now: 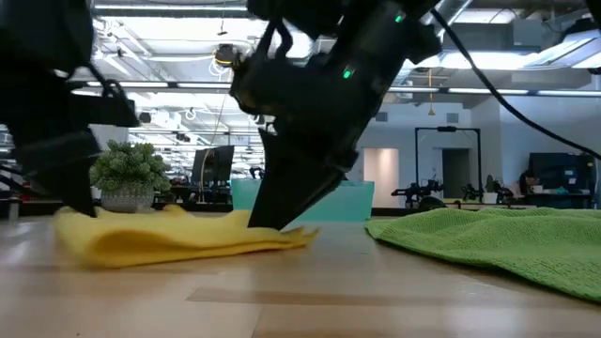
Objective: Roll microfiber towels into tight, uniform cylinder then place into a basket
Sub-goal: Fold the yellow microfiber cloth
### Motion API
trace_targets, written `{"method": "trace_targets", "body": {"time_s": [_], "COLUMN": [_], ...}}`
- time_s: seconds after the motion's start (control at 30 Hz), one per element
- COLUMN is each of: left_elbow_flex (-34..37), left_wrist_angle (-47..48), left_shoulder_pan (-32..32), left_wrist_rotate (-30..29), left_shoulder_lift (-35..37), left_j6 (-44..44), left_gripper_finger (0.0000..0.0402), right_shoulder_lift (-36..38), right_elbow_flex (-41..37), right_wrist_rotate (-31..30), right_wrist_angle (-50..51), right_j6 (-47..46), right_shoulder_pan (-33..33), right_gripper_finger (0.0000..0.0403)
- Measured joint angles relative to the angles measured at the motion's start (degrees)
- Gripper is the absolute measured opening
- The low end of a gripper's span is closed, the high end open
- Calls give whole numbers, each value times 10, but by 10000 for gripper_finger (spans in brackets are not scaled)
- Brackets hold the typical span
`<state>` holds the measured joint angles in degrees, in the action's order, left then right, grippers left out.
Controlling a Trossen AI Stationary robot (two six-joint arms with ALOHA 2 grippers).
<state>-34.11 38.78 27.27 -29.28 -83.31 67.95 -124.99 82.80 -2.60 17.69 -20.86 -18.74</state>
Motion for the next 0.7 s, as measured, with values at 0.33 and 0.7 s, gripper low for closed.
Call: {"method": "trace_targets", "body": {"time_s": [0.33,0.7], "left_elbow_flex": [-44,-78], "left_wrist_angle": [-40,-43], "left_shoulder_pan": [-23,-10], "left_wrist_rotate": [-30,-27], "left_shoulder_lift": [0,0], "left_j6": [-104,-138], "left_gripper_finger": [0,0], "right_shoulder_lift": [2,40], "right_elbow_flex": [28,49], "right_wrist_rotate": [49,-90], "right_wrist_angle": [12,133], "right_j6": [17,18], "right_shoulder_pan": [-15,-38], "right_gripper_finger": [108,108]}}
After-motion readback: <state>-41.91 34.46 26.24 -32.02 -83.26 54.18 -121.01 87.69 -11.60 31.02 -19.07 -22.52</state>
